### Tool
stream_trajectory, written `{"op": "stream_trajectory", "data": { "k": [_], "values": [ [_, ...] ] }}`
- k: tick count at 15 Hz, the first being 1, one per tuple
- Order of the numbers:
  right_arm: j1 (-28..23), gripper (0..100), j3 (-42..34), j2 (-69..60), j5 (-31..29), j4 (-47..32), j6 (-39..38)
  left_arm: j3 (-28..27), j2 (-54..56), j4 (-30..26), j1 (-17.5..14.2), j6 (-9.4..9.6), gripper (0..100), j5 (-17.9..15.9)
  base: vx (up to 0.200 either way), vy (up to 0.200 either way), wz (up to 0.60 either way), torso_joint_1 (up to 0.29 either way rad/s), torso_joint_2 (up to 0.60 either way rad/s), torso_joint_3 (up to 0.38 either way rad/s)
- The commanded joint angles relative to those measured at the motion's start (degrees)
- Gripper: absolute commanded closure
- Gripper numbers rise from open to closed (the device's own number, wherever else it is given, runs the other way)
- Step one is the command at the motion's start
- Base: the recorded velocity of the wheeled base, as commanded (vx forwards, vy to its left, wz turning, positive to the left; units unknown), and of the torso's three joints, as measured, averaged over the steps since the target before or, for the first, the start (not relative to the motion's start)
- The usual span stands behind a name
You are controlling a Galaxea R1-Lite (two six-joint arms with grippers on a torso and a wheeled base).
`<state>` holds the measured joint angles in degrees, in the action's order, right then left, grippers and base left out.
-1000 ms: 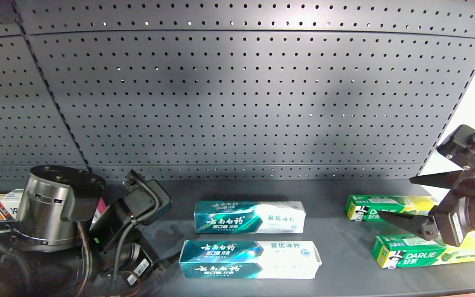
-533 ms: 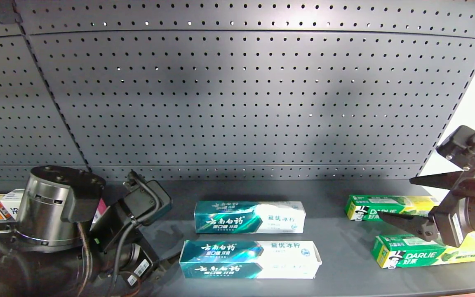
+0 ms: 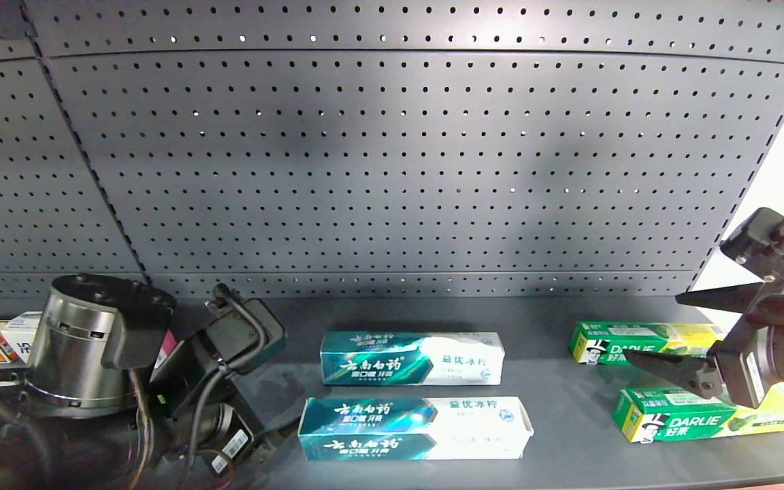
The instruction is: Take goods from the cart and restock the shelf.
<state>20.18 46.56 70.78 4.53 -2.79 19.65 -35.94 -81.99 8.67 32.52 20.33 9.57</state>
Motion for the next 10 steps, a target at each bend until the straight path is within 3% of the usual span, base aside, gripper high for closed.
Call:
{"op": "stream_trajectory", "data": {
  "k": [1, 6, 7, 10],
  "values": [
    [0.0, 0, -0.1, 0.1, 0.0, 0.0, 0.0, 0.1, 0.0, -0.1, 0.0, -0.03, 0, 0.0, 0.0, 0.0, 0.0, 0.0, 0.0, 0.0],
    [0.2, 0, -0.1, -0.1, 0.1, 0.0, 0.0, 1.4, 1.7, 0.3, -0.7, -0.03, 0, 0.0, 0.0, 0.0, 0.0, 0.0, 0.0, 0.0],
    [2.3, 0, -0.6, -0.4, 0.6, 0.1, 0.0, 3.6, 4.7, 0.0, -2.7, -0.12, 0, 0.0, 0.0, 0.0, 0.0, 0.0, 0.0, 0.0],
    [6.1, 0, -0.9, 0.7, 0.5, 0.1, 0.0, 6.3, 6.7, 0.0, -3.9, -0.03, 0, -0.1, 0.0, 0.0, 0.0, 0.0, 0.0, 0.0]
  ]
}}
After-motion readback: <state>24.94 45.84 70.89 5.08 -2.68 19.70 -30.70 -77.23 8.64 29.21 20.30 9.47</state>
